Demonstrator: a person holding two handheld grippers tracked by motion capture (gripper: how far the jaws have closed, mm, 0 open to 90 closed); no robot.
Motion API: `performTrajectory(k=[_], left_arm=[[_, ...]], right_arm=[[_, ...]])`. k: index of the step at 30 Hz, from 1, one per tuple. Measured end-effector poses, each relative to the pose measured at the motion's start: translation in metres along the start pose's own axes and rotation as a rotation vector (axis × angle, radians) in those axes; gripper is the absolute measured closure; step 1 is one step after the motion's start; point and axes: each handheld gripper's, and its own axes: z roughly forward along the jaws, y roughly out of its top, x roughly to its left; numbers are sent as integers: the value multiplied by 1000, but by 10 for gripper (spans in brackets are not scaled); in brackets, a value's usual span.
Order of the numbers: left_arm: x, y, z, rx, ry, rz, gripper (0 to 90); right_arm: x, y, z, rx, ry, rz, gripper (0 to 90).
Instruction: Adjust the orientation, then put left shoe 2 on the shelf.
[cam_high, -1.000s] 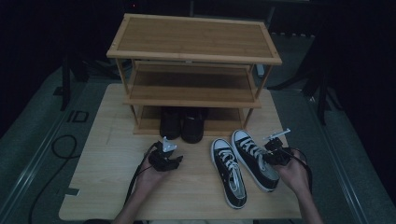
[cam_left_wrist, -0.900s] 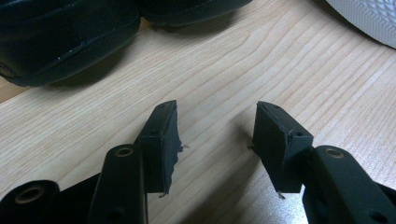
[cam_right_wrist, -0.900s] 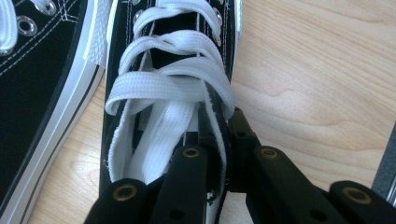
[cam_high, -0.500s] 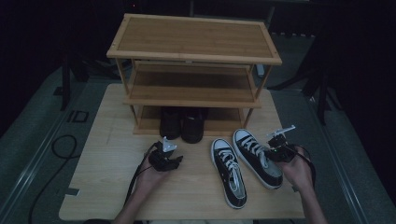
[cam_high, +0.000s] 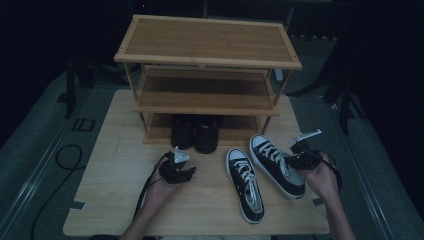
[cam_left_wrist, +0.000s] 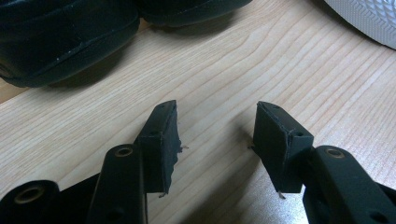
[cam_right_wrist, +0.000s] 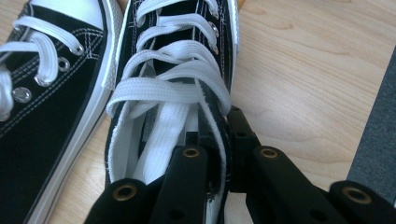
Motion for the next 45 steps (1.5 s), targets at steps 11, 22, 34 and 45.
performTrajectory(k=[11,22,34,45], left_arm=[[0,0,0,-1,0,1,504],[0,0,0,-4,1,-1,503],[0,-1,0,-3,2,2,503],[-1,-1,0,-7,5,-2,502]], right_arm=[[3,6,-2,-6,16,-19,879],[2,9,-8,-28,35,-24,879],[6,19,-14,-50,66,-60,879],[13,31,-19,-63,82,-100,879]])
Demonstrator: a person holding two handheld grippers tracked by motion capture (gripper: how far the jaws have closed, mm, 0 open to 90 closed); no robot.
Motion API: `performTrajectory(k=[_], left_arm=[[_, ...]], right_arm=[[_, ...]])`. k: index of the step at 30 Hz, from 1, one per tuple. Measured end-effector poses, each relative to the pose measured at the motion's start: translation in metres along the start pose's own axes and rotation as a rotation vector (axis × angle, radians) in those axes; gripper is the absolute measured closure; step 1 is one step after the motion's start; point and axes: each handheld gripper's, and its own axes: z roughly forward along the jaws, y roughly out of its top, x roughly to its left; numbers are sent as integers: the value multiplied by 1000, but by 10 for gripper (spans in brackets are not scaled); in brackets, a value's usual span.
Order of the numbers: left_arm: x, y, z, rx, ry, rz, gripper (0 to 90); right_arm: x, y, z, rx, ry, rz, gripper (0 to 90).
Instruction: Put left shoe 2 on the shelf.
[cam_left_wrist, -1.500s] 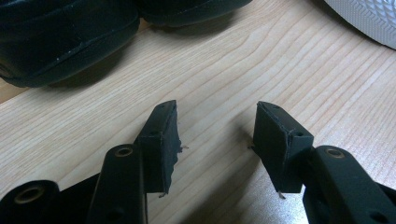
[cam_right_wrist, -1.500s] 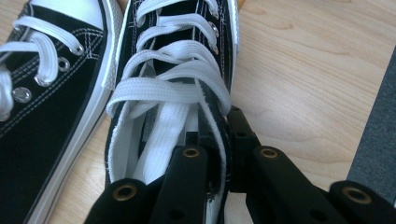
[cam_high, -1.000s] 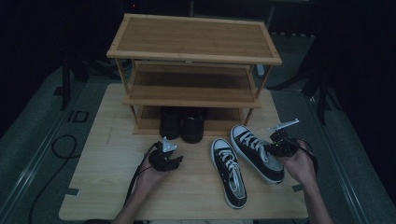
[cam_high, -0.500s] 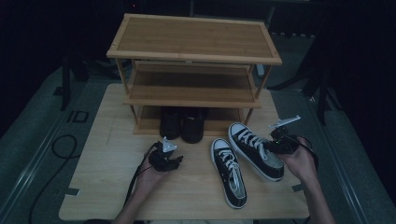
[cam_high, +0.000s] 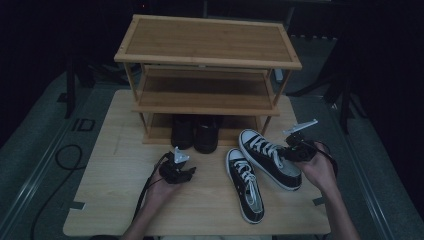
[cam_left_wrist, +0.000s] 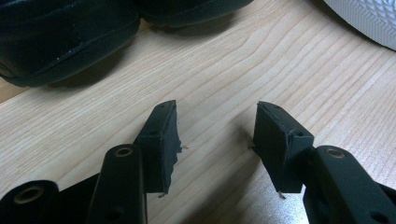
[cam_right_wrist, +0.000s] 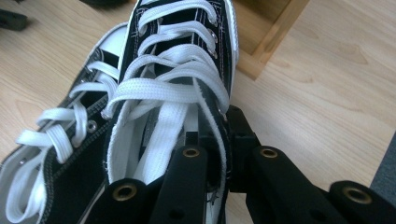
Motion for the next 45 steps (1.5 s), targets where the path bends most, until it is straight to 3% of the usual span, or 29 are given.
performTrajectory(k=[45], left_arm=[[0,0,0,1,-2,0,501]], right_arm=[[31,48,-17,-76,82,-112,879]])
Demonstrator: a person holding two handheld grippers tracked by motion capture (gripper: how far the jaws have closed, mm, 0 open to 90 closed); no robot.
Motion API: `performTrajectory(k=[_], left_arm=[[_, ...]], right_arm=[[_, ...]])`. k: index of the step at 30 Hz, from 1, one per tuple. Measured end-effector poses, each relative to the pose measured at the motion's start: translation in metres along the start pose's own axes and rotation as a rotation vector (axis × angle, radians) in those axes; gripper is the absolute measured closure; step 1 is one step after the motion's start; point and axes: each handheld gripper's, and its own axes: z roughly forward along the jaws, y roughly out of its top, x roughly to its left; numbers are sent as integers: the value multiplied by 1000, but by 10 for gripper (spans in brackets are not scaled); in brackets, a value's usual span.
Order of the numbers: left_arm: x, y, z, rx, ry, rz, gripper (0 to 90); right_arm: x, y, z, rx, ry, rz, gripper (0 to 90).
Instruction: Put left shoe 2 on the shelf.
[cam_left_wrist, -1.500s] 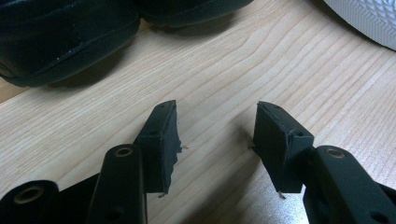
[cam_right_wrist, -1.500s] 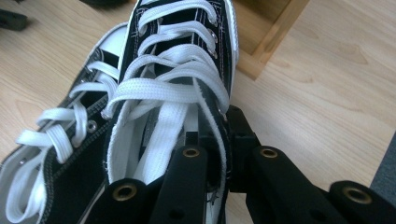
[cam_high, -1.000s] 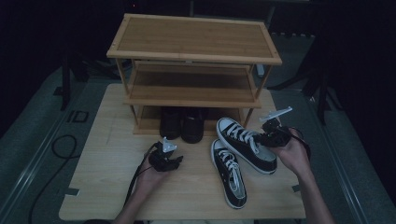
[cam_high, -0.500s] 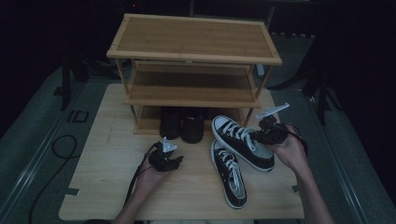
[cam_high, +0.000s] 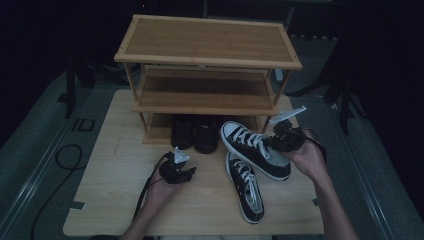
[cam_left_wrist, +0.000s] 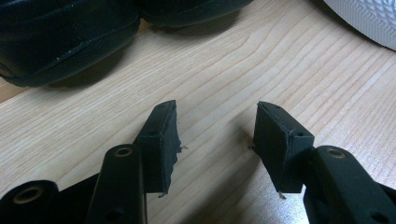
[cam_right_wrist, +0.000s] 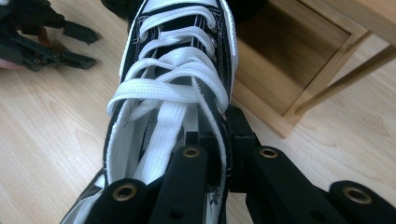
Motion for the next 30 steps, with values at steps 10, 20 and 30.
performTrajectory(k=[10,20,30], left_arm=[[0,0,0,1,1,1,501],[0,0,0,0,2,0,500],[0,0,0,1,1,1,500]], right_arm=[[7,12,-2,-12,17,-27,879],[15,24,-4,-28,41,-45,879],[22,35,-6,-46,65,-65,879]])
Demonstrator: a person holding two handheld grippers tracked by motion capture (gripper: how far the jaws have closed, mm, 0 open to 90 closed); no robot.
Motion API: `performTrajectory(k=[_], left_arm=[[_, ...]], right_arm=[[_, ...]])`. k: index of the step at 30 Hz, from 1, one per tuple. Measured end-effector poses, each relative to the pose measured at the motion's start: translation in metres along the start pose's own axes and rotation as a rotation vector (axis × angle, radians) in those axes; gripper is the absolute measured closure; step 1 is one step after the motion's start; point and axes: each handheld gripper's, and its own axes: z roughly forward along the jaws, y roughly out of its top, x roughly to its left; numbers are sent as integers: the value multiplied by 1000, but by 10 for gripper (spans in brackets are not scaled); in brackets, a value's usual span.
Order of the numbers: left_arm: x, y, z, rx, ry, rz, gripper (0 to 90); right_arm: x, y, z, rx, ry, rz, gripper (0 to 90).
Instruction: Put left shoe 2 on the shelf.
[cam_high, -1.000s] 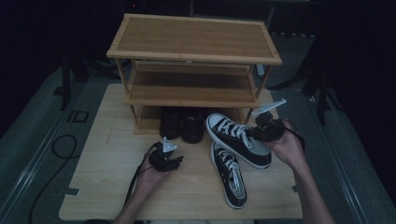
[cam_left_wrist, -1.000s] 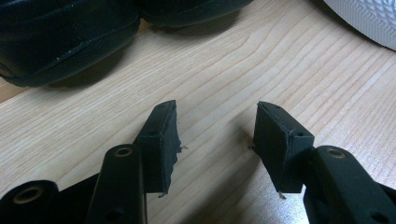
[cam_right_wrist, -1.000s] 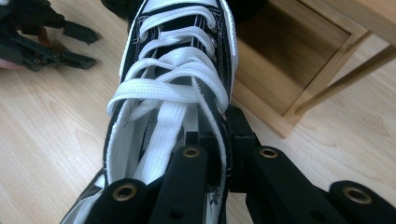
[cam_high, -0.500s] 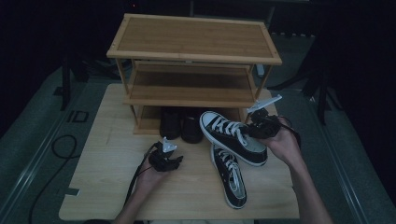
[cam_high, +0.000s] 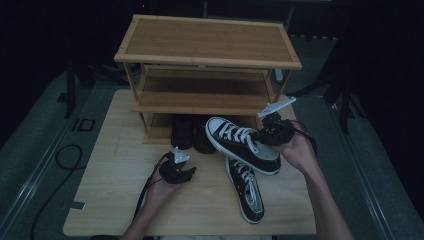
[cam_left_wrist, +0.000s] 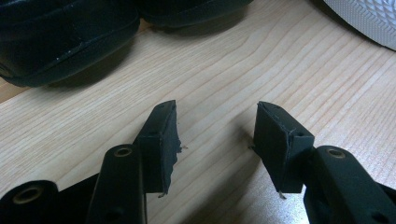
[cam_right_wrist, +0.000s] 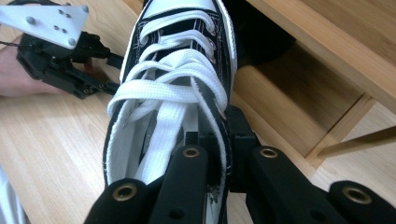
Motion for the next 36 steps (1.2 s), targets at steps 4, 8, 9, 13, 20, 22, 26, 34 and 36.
performTrajectory(k=[4,8,9,13,20,22,26,34,36], left_arm=[[0,0,0,0,0,0,500],[0,0,0,1,-1,1,500],[0,0,0,3,-1,1,500],[0,0,0,2,0,2,500],[0,0,0,3,-1,2,500],[0,0,0,2,0,3,500],[0,0,0,2,-1,2,500],[0,0,0,2,-1,2,499],[0,0,0,2,-3,3,500]], right_arm=[[1,4,-2,-11,9,-1,879],[2,7,-6,-18,16,-2,880],[3,9,-7,-21,15,-4,879],[4,15,-12,-33,10,-11,879],[5,26,-19,-61,9,-14,880],[5,29,-21,-66,5,-8,880],[3,34,-25,-78,-1,0,880],[-4,47,-27,-87,-21,17,880],[-6,50,-26,-88,-25,24,880]])
